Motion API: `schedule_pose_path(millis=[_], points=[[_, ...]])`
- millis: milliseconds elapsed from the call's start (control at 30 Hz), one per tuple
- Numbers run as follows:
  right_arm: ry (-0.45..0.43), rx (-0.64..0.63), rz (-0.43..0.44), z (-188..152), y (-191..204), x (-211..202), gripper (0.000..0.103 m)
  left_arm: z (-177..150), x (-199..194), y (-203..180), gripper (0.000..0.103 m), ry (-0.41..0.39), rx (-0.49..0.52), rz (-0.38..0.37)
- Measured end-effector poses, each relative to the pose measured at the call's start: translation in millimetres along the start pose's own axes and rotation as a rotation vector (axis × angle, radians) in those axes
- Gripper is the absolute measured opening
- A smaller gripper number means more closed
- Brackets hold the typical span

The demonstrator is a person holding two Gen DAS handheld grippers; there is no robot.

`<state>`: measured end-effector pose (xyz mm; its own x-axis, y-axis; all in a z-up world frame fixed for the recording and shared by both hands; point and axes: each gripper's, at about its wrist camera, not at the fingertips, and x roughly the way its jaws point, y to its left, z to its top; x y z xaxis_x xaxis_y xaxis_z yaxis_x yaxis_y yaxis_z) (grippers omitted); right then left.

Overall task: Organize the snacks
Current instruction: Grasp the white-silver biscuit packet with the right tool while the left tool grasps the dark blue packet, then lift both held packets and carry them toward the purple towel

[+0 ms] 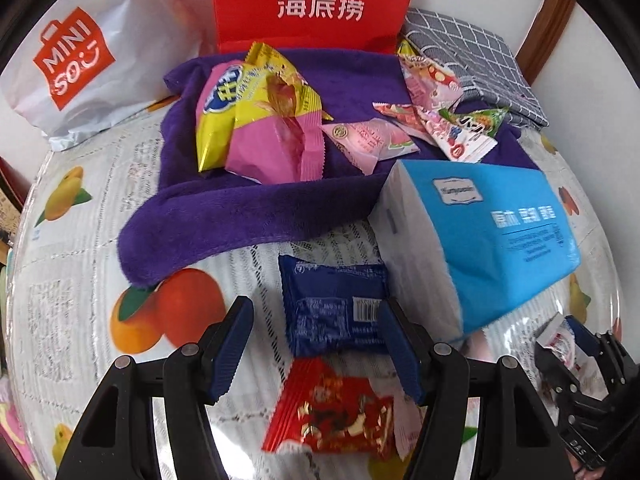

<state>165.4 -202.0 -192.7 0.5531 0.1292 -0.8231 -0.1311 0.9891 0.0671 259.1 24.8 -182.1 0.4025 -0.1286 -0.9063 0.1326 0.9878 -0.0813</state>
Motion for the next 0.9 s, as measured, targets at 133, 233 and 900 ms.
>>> schedule_pose_path(millis=[133,233,900], points=[[0.000,0.000,0.003,0,-1,0,0.060,-1,-1,-1,0.044,-0.035,0.011,-0.011],[0.003,-0.011,-0.008,0,0,0,0.061,-1,-10,5,0.028,-0.046,-0.021,-0.043],[0.004,-0.015,-0.011,0,0,-1,0.061,-84,-99,30,0.018,-0.095,-0.117,-0.249]])
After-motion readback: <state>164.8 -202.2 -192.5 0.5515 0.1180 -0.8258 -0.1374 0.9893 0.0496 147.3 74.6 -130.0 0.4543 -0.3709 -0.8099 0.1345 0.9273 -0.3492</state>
